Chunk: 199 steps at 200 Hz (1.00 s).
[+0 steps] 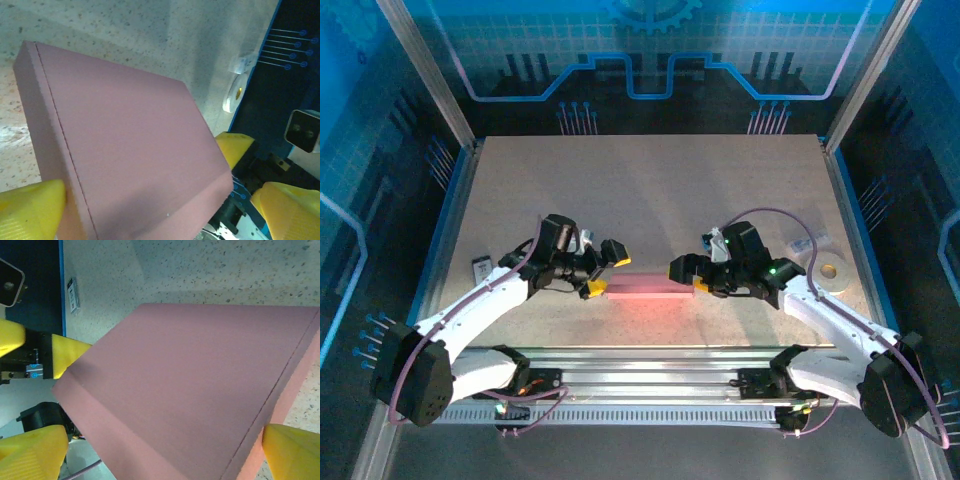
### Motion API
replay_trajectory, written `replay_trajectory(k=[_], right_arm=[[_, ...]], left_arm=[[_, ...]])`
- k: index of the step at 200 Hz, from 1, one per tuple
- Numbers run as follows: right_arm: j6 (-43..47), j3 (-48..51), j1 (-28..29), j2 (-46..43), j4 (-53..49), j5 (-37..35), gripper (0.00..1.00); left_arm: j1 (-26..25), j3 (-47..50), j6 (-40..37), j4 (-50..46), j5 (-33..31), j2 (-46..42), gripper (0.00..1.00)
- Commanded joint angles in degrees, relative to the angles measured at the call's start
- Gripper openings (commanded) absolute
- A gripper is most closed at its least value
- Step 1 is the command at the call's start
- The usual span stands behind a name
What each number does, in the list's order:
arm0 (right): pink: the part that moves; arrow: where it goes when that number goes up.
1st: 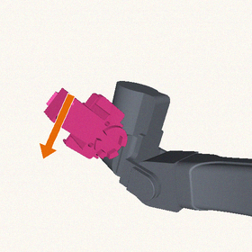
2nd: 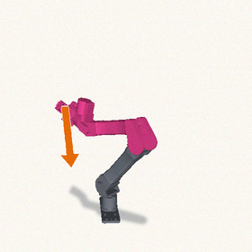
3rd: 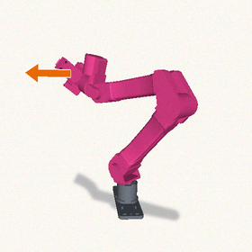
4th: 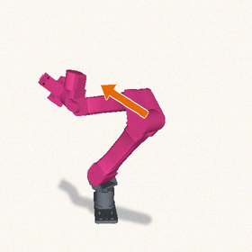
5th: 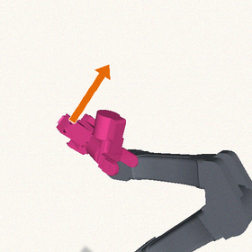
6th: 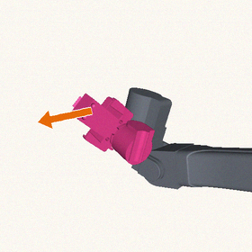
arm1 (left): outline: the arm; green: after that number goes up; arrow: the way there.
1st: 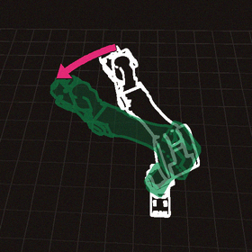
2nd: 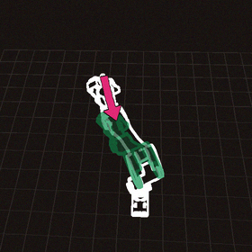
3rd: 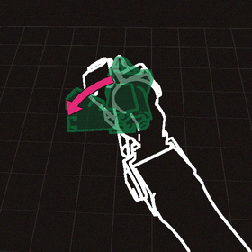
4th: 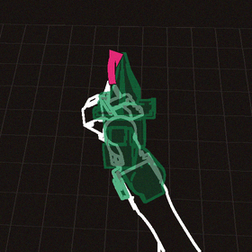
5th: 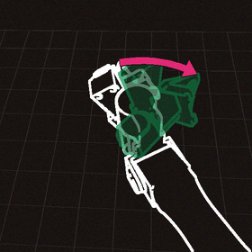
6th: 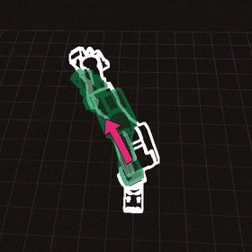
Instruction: Fold the paper box
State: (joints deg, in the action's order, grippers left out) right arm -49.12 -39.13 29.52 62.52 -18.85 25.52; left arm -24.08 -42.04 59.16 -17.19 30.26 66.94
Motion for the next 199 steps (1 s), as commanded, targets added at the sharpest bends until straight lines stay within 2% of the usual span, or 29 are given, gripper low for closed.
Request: replay_trajectory(k=[1, 81, 199], right_arm=[[-1.3, -2.9, -0.4, 0.6, 3.2, 3.5, 1.00], [-2.6, -4.3, -2.1, 3.0, 4.0, 3.1, 1.00], [-5.0, -9.0, -4.6, 7.3, 3.5, 2.7, 1.00]], left_arm=[[0.1, -3.0, 1.7, 4.1, 4.3, 0.6, 1.00], [0.6, -4.7, 3.6, 4.2, 5.9, 3.5, 0.99], [3.2, -5.2, 14.3, 9.1, 7.7, 7.4, 0.99]])
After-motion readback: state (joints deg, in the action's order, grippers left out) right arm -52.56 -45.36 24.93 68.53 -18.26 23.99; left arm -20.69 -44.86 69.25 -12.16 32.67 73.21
